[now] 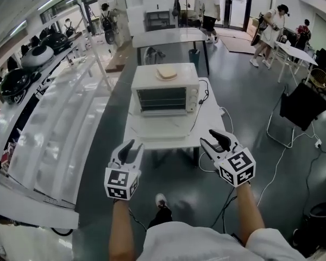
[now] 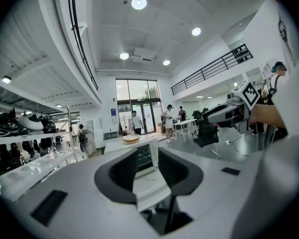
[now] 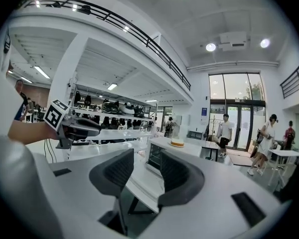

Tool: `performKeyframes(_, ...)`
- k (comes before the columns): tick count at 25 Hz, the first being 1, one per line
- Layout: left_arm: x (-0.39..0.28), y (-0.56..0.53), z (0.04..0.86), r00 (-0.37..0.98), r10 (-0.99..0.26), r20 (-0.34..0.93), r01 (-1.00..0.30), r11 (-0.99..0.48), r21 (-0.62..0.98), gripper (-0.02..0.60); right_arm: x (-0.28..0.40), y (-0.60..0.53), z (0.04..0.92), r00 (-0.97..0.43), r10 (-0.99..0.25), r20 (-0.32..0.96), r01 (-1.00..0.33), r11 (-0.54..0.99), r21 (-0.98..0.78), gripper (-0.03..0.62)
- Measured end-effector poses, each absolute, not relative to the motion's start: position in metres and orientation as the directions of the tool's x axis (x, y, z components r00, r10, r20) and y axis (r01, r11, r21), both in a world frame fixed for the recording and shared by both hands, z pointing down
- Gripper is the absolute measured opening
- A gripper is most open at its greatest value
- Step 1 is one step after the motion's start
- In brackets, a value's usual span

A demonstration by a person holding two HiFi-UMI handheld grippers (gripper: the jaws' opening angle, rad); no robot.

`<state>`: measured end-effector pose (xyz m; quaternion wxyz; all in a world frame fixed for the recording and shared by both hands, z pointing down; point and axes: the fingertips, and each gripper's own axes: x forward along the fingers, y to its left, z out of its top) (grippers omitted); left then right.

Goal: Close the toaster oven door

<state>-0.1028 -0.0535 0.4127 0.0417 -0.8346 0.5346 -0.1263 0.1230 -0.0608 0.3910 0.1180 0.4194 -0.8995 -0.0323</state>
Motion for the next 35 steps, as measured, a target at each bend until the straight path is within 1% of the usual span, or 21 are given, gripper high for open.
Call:
performKeyframes(5, -0.123, -0.121, 0.412, 0.421, -0.891, 0.173, -0.869, -0.450, -0.206, 0.132, 0.098, -0.118, 0.391, -0.605, -0.768, 0.210, -0.747, 0.639, 0.185, 0.172)
performKeyframes(9, -0.148, -0.180, 0.415, 0.431, -0.882, 0.190, -0.862, -0.465, -0.203, 0.132, 0.072, -0.172, 0.395, -0.596, -0.768, 0.234, -0.754, 0.636, 0.164, 0.172)
performKeyframes(12, -0.164, -0.220, 0.433, 0.434, -0.873, 0.223, -0.862, -0.474, -0.178, 0.132, 0.056, -0.210, 0.406, -0.590, -0.764, 0.261, -0.759, 0.635, 0.143, 0.172)
performKeyframes(22, -0.198, -0.290, 0.538, 0.419, -0.830, 0.368, -0.875, -0.478, -0.082, 0.132, 0.028, -0.282, 0.478, -0.569, -0.714, 0.407, -0.770, 0.637, 0.041, 0.172)
performKeyframes(24, -0.200, -0.292, 0.564, 0.398, -0.823, 0.406, -0.878, -0.470, -0.093, 0.132, 0.026, -0.291, 0.490, -0.575, -0.695, 0.431, -0.764, 0.645, 0.021, 0.172)
performKeyframes(27, -0.202, -0.291, 0.605, 0.373, -0.799, 0.472, -0.873, -0.475, -0.115, 0.130, 0.025, -0.303, 0.505, -0.586, -0.673, 0.451, -0.757, 0.653, -0.007, 0.172)
performKeyframes(30, -0.201, -0.286, 0.644, 0.362, -0.771, 0.523, -0.888, -0.456, -0.057, 0.130, 0.028, -0.311, 0.521, -0.594, -0.652, 0.471, -0.750, 0.661, -0.030, 0.172)
performKeyframes(35, -0.212, -0.273, 0.700, 0.323, -0.746, 0.583, -0.924, -0.380, 0.026, 0.130, 0.032, -0.309, 0.543, -0.616, -0.626, 0.478, -0.743, 0.663, -0.089, 0.172)
